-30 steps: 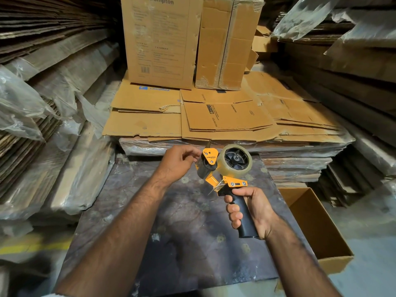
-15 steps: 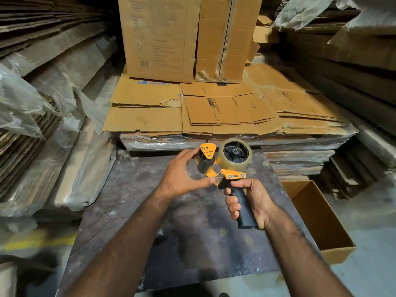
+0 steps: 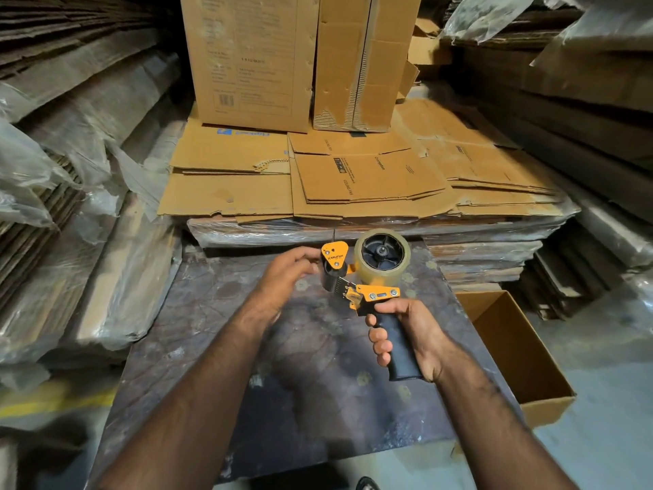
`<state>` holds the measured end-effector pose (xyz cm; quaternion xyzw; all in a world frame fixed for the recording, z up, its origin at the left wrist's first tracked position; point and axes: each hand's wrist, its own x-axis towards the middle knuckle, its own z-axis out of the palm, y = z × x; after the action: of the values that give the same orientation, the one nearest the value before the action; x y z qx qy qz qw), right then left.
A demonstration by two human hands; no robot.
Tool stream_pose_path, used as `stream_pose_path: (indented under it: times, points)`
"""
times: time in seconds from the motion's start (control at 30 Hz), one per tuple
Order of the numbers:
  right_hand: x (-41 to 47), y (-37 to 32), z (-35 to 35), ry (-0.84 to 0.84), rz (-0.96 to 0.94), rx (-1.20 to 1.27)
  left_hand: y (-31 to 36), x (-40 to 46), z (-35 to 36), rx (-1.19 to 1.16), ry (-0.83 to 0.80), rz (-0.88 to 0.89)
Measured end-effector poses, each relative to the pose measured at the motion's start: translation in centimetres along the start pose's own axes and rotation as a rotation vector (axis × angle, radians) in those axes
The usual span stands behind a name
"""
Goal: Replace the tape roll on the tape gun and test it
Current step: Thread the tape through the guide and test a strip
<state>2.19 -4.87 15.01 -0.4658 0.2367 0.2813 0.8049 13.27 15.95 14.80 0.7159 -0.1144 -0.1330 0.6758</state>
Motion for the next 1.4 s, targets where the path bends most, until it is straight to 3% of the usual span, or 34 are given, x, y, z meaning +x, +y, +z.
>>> stream_pose_path:
  times: [0.17,0.4,0.53,0.6,0.73,0.87,1.2,1.4]
  points:
    - [0.4,0.0,0.2,0.146,-0.149,-0.189,0.3,-0.1,0.4,-0.282,0.147,-0.123]
    - [1.6,0.6,-0.9,0.480,-0.425,-0.541,-0.1,-0.5,-1.1,-0.274,0.194,-0.162]
    - [2.2,0.9,-1.8,0.796,-0.501,-1.086,-1.0,-1.3,-1.4,-0.277,0.209,-0.165]
    - [2.4,1.2,-1.9,0.869,-0.512,-1.285,-1.5,-1.7,-1.4,-0.273,0.213,-0.164]
    - [2.8,2.3,-1.1,0.938,-0.478,-1.610,-2.9,-2.1,-1.1,-0.261,0.158,-0.274]
    - [3.2,3.9,-1.1,1.040,-0.659,-1.847,-4.3,-2.8,0.0,-0.267,-0.008,-0.417]
    - [3.3,6.5,-2.9,0.987,-0.641,-1.970,-6.8,-4.7,1.3,-0.104,-0.084,-0.339]
    - [2.1,6.3,-5.0,0.913,-0.533,-1.823,-5.4,-3.9,3.8,0.039,-0.085,-0.513]
